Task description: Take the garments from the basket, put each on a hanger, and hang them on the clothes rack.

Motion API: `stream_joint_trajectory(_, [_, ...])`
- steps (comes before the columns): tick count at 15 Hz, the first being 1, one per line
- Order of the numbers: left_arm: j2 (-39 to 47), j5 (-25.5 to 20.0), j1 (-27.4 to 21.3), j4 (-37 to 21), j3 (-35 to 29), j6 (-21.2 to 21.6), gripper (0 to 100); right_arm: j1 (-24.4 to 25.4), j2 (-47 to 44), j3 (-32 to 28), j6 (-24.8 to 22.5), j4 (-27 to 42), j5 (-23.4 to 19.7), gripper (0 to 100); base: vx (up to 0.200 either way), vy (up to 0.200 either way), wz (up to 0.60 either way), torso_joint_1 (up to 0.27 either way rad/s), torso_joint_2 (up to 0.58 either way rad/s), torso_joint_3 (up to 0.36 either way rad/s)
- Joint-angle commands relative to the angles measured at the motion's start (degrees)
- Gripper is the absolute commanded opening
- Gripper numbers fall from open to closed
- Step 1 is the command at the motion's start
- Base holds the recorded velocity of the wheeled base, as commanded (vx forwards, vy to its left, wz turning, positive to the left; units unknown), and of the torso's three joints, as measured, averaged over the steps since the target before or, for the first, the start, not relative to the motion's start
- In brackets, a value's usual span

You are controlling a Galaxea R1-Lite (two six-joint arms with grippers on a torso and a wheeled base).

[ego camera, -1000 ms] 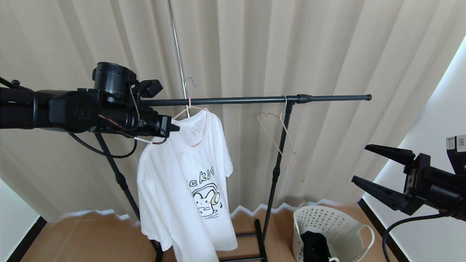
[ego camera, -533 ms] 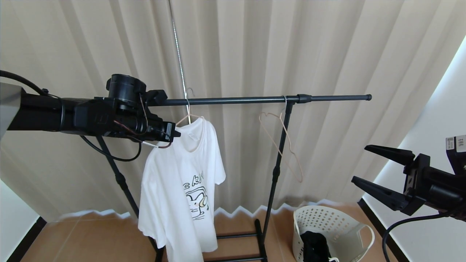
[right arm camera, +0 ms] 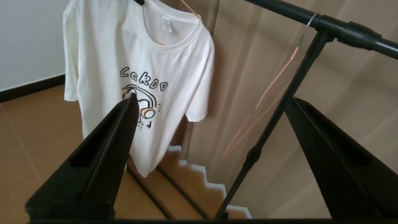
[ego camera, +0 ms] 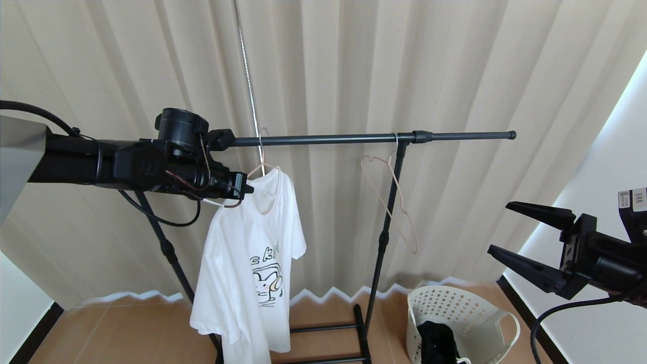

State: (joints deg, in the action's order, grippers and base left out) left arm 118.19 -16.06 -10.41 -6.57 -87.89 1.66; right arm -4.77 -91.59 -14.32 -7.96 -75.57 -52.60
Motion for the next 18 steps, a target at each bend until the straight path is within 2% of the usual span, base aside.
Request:
stream_joint_trajectory(1, [0.1, 0.0, -1.1, 0.0, -0.3, -0.2, 0, 0.0, -0.1, 0.0, 0.0, 0.0, 0.0, 100, 0.0, 0.0, 0.0, 0.0, 0.0, 0.0])
stream_joint_trajectory(14, [2.1, 0.1, -4.9, 0.1, -1.4, -0.3, 0, 0.0, 0.2, 0.0, 0.0, 0.0, 0.0, 100, 0.0, 0.0, 0.0, 0.0, 0.0, 0.0])
stream_joint_trajectory(15, [2.1, 0.1, -4.9, 0.1, -1.5, -0.3, 100, 0.0, 0.2, 0.0, 0.0, -0.1, 0.0, 100, 0.0, 0.0, 0.0, 0.0, 0.0, 0.0])
stream_joint_trajectory(18, [1.4, 0.2, -4.9, -0.1, -1.1, -0.3, 100, -0.2, 0.4, 0.0, 0.0, -0.1, 0.0, 100, 0.0, 0.0, 0.0, 0.0, 0.0, 0.0])
